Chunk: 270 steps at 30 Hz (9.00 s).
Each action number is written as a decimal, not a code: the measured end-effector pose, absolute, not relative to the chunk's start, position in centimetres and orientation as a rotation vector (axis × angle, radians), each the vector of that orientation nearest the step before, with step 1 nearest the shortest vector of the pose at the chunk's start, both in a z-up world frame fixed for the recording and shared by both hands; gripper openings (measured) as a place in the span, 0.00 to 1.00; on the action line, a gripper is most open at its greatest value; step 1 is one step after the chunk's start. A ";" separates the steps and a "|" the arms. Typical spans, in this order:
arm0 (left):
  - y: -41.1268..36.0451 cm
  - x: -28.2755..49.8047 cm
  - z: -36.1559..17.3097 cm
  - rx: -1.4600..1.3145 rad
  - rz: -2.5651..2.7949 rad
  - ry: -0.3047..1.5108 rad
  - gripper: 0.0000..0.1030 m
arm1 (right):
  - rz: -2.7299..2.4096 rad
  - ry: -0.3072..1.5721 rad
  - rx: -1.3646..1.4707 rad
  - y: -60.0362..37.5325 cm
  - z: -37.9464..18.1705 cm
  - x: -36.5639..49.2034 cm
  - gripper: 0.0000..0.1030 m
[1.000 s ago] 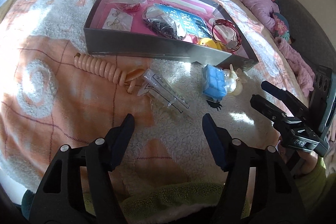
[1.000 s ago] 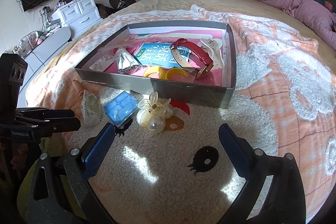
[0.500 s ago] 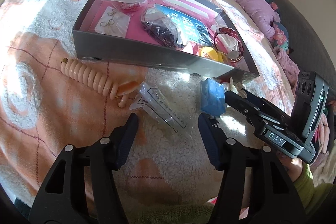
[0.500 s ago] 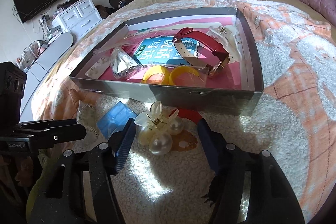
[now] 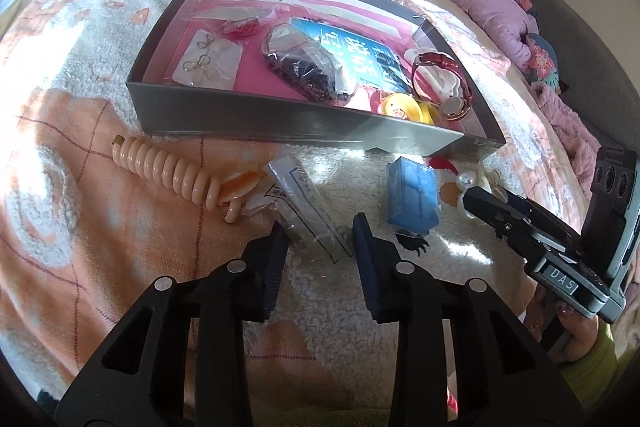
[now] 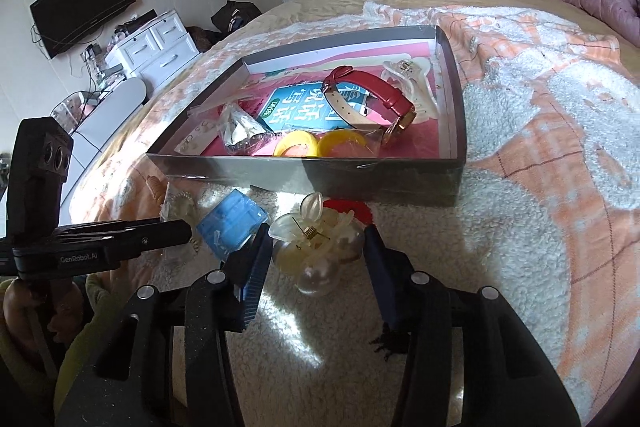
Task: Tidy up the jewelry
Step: 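Grasp the clear packet with the left tool while the right grasps the pearl claw clip, then carry the packet with the left tool while the right carries the clip into the box, then open both tools and withdraw them from the grey box, then reach the left tool toward the orange coil while the right approaches the blue square case, then grasp the orange coil with the left tool while the right grasps the blue case, then carry the coil with the left tool while the right carries the blue case into the box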
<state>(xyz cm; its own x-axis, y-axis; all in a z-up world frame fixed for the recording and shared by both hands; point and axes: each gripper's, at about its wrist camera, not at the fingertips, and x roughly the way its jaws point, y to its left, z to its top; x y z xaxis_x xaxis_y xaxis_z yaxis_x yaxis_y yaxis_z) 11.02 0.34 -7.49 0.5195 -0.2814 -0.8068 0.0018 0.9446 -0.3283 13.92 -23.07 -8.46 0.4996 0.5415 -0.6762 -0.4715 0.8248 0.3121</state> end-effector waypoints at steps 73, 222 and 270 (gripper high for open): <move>3.8 17.9 -3.5 -0.196 -0.065 0.850 0.23 | 0.428 0.707 -0.039 -23.5 -4.2 20.3 0.44; 1.3 13.1 1.2 -0.045 -0.040 0.817 0.61 | 0.623 0.611 0.003 -22.5 0.5 14.9 0.50; -2.2 18.6 -3.0 -0.054 -0.137 0.882 0.73 | 0.509 0.728 -0.033 -23.5 -4.9 21.6 0.63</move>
<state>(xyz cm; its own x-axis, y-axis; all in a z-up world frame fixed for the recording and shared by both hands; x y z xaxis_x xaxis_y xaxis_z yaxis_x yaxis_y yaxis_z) 18.60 -2.22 -3.03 0.6279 -0.1416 -0.7653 0.0970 0.9899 -0.1035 21.62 -23.47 -4.95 0.6307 0.4336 -0.6436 -0.4562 0.8781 0.1444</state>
